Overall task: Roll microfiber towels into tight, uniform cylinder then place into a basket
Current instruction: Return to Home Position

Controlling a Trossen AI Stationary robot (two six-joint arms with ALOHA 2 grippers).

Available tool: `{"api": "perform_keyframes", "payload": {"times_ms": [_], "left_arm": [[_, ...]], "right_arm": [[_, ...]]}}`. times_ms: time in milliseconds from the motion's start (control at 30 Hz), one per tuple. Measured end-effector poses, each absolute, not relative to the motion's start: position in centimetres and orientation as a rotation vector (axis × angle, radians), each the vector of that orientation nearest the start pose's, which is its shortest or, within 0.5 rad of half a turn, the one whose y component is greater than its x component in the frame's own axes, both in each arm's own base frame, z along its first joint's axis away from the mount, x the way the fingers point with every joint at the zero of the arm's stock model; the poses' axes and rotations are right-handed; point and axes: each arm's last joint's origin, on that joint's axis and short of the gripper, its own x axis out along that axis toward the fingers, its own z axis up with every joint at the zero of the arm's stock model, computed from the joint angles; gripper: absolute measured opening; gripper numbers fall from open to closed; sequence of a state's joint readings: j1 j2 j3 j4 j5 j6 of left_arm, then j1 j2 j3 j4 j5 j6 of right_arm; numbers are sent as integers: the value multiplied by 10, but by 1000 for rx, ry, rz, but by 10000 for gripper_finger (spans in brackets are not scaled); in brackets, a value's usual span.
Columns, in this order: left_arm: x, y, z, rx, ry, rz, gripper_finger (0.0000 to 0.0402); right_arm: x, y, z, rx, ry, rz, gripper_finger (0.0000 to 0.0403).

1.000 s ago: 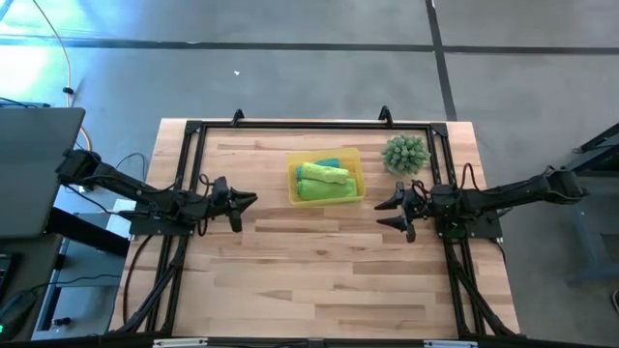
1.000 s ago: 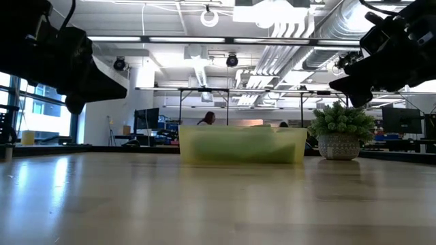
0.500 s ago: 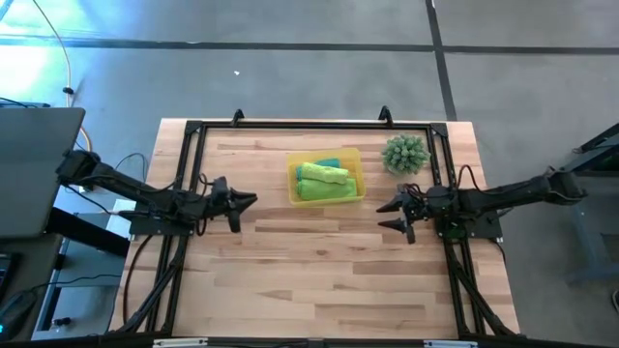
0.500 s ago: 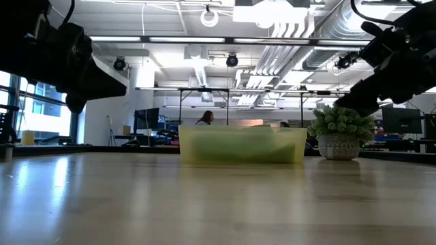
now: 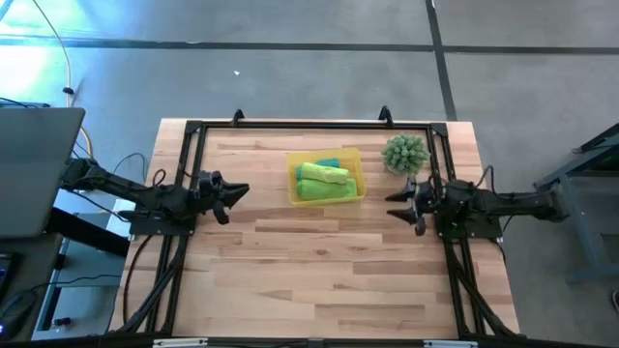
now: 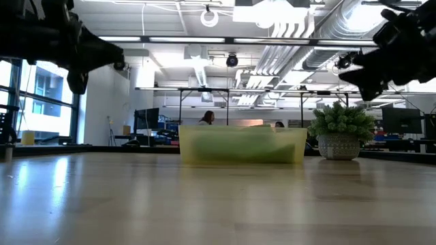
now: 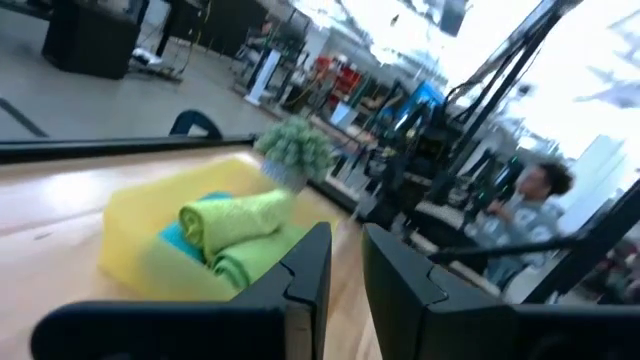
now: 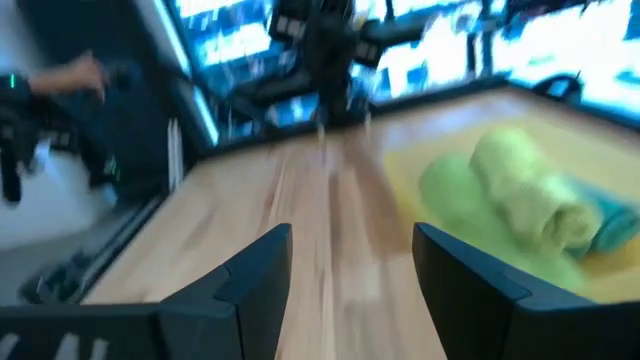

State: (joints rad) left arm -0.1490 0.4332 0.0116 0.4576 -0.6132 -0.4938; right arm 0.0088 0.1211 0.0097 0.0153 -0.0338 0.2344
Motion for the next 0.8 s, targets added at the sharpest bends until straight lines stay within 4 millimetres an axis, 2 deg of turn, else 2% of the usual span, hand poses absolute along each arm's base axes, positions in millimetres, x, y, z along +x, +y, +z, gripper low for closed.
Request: {"api": "perform_keyframes", "payload": {"times_ms": [133,267,467,800], "left_arm": [[116,-1,179,-525,-214,430,51],[111,0,184,-545,-267,419,51],[105,9,190,-558,-346,471,51],[85,31,200,-547,-553,666,51]], "right_arm": [[97,-5,168,234,-22,-29,199],[96,-14,172,229,-73,-108,199],[94,-25,169,228,-61,-229,199],[89,-40,168,226,-67,-391,199]]}}
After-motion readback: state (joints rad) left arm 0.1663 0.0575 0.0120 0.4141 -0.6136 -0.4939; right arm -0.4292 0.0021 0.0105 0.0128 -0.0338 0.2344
